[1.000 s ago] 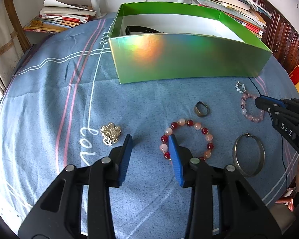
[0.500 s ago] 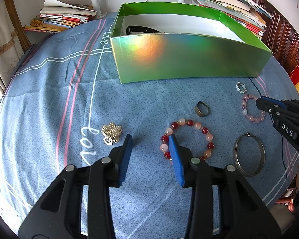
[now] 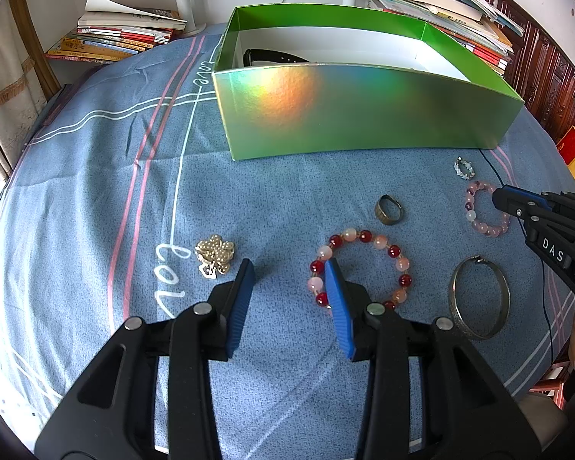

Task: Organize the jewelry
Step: 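Position the open left tool fingers around the red bead bracelet, then close the left tool on the red bead bracelet and lift it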

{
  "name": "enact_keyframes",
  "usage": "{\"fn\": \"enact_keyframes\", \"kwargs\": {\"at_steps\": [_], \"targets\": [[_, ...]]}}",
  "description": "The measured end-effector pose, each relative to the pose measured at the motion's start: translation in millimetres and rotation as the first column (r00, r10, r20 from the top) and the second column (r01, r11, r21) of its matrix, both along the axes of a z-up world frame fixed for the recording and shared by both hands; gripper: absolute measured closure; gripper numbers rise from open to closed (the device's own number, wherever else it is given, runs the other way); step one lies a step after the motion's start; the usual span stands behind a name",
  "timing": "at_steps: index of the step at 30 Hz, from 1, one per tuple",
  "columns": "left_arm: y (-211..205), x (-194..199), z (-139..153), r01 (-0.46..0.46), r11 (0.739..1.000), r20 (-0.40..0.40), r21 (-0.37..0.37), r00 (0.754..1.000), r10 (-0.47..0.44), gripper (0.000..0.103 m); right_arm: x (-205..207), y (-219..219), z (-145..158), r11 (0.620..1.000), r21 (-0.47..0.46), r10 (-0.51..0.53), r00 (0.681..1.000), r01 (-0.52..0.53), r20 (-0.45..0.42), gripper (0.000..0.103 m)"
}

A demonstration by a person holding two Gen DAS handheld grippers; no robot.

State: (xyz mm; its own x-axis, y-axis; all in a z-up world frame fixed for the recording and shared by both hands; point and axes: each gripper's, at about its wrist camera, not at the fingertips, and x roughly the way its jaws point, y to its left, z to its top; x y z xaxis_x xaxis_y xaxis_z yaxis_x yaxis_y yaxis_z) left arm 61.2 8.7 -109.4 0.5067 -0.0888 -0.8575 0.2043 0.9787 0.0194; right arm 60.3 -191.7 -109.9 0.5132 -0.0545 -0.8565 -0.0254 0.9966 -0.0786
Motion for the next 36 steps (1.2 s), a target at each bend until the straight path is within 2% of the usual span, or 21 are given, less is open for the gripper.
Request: {"fn": "enact_keyframes", "kwargs": {"at_steps": [30,31,32,36], "targets": [[0.1,-0.6,0.2,-0.001,1.0,-0.001,0.0,1.0,0.001,0.064,-1.9,2.1,1.9,1.0,-0.016,0.007,1.0,-0.007,0.004,0.095],[-0.1,-0.8,0.3,0.001,1.0,-0.001,-0.002,1.0,-0.001,0.069,-1.9,2.3,2.0,1.0,-0.016,0.008,1.0,-0.008,0.004,0.095],[-0.9,-1.5,0.7,0.007,1.0,0.0,-0.003,1.0,-0.007,0.077,-1.7,2.3,2.2,1.0,-0.015,0.01,1.0,-0.01,0.004,0.095],[-4.4,-3.6,1.7,0.02,1.0,0.002,0.001,1.0,-0.02,0.092,-2.2,3.9,1.6,1.0,-0.013,0.016,1.0,-0.016,0.002,0.095]]}}
